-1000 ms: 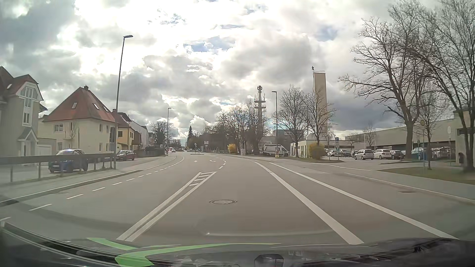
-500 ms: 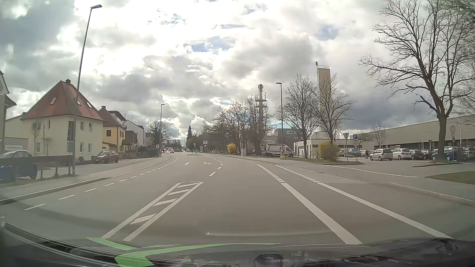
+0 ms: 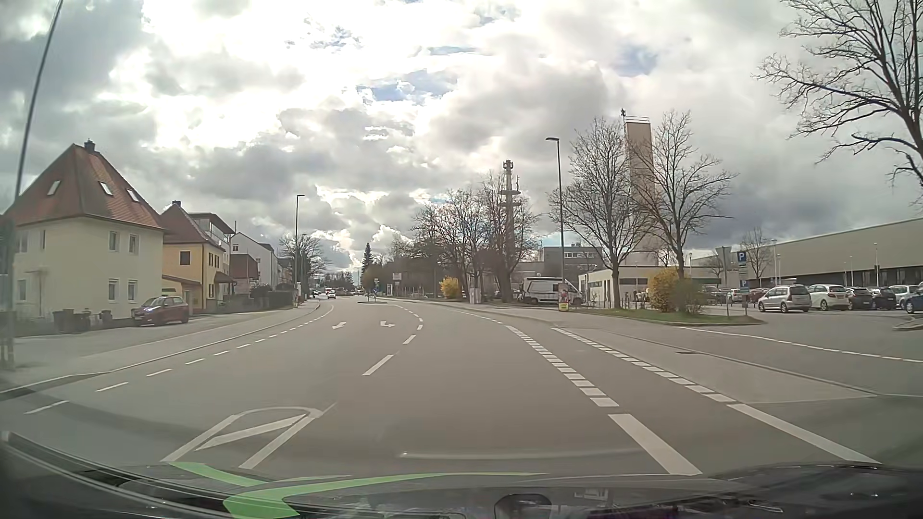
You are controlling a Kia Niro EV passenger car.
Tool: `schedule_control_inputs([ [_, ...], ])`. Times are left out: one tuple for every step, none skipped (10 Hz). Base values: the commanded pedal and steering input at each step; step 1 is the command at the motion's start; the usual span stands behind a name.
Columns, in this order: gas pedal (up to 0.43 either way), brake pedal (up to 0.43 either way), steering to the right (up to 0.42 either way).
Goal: Follow the waypoints while adhering to traffic rules and regulations
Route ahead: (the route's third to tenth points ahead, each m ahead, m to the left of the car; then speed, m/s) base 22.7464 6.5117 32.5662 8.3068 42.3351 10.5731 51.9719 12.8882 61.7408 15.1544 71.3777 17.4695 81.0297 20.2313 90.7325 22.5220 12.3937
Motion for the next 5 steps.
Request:
schedule_control_inputs([
  [0.177, 0.0, -0.005],
  [0.177, 0.0, -0.006],
  [0.177, 0.0, -0.008],
  [0.177, 0.0, -0.01],
  [0.177, 0.0, -0.011],
])
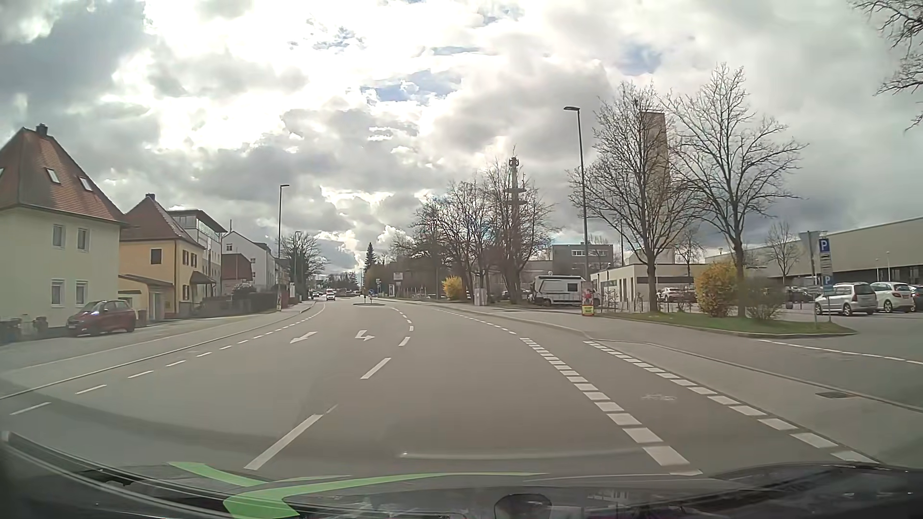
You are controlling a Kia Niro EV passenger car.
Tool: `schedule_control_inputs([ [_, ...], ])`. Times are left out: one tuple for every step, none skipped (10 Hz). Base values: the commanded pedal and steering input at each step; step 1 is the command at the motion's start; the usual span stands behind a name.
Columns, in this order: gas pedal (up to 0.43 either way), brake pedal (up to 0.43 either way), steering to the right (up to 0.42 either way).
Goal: Follow the waypoints while adhering to traffic rules and regulations
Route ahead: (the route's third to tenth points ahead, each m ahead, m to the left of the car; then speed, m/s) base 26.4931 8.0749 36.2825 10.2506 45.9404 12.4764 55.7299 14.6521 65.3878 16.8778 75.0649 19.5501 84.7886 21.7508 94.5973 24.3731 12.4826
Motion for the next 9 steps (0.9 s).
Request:
schedule_control_inputs([
  [0.177, 0.0, -0.012],
  [0.177, 0.0, -0.013],
  [0.177, 0.0, -0.014],
  [0.177, 0.0, -0.015],
  [0.177, 0.0, -0.019],
  [0.177, 0.0, -0.021],
  [0.177, 0.0, -0.024],
  [0.177, 0.0, -0.025],
  [0.177, 0.0, -0.025],
])
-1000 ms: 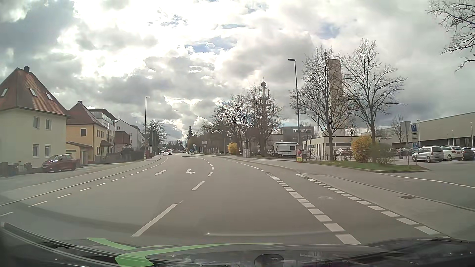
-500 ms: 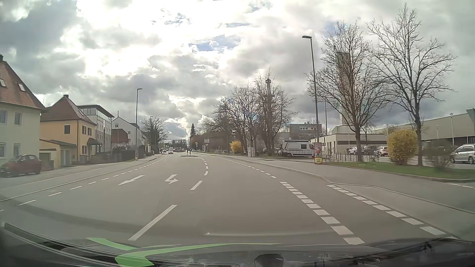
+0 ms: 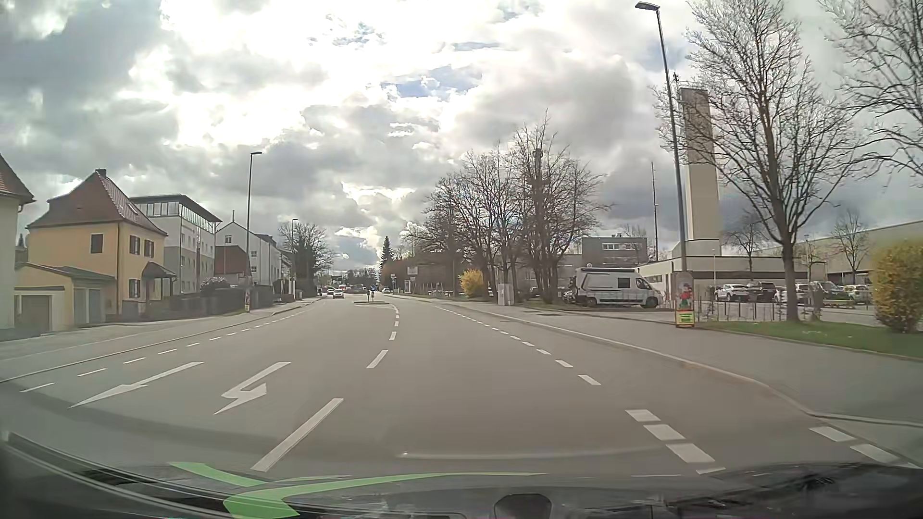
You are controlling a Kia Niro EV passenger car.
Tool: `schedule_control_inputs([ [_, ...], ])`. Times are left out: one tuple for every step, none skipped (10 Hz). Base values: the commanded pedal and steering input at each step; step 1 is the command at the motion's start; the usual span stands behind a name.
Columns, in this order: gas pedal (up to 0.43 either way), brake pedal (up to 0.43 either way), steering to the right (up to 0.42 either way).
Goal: Follow the waypoints while adhering to traffic rules and regulations
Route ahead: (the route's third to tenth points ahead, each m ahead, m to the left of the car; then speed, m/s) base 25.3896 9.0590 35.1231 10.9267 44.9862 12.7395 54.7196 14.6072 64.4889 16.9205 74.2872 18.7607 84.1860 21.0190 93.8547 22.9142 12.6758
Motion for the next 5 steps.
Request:
schedule_control_inputs([
  [0.177, 0.0, -0.026],
  [0.177, 0.0, -0.025],
  [0.177, 0.0, -0.025],
  [0.169, 0.0, -0.025],
  [0.169, 0.0, -0.025],
])
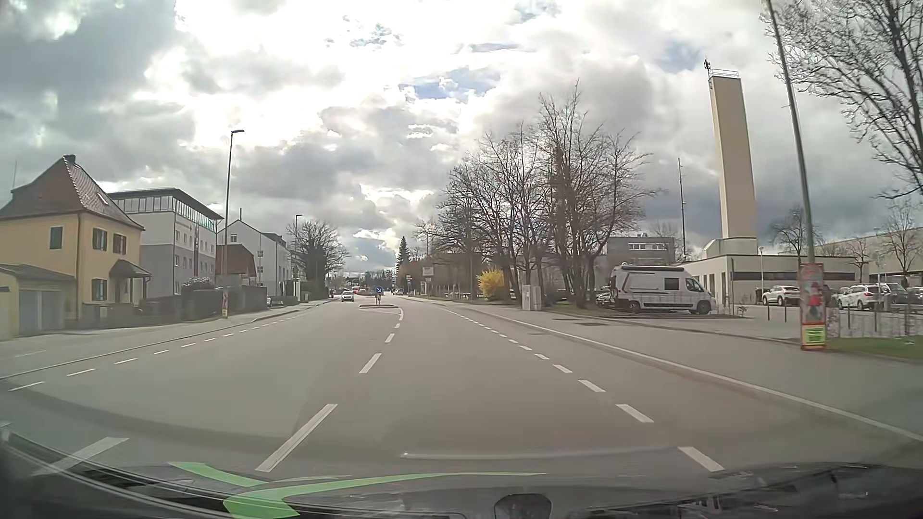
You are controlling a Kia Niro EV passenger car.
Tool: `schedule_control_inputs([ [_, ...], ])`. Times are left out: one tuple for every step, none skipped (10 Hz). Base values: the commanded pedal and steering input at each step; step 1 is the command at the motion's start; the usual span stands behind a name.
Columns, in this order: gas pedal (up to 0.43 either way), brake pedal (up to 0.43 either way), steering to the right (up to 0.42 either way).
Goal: Follow the waypoints while adhering to traffic rules and regulations
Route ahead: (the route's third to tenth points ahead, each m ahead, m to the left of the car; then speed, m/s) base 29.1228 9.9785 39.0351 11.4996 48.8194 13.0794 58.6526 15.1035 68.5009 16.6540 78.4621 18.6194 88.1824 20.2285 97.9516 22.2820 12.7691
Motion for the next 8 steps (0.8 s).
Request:
schedule_control_inputs([
  [0.169, 0.0, -0.025],
  [0.169, 0.0, -0.025],
  [0.157, 0.0, -0.025],
  [0.15, 0.0, -0.025],
  [0.15, 0.0, -0.023],
  [0.15, 0.0, -0.023],
  [0.15, 0.0, -0.023],
  [0.15, 0.0, -0.023],
])
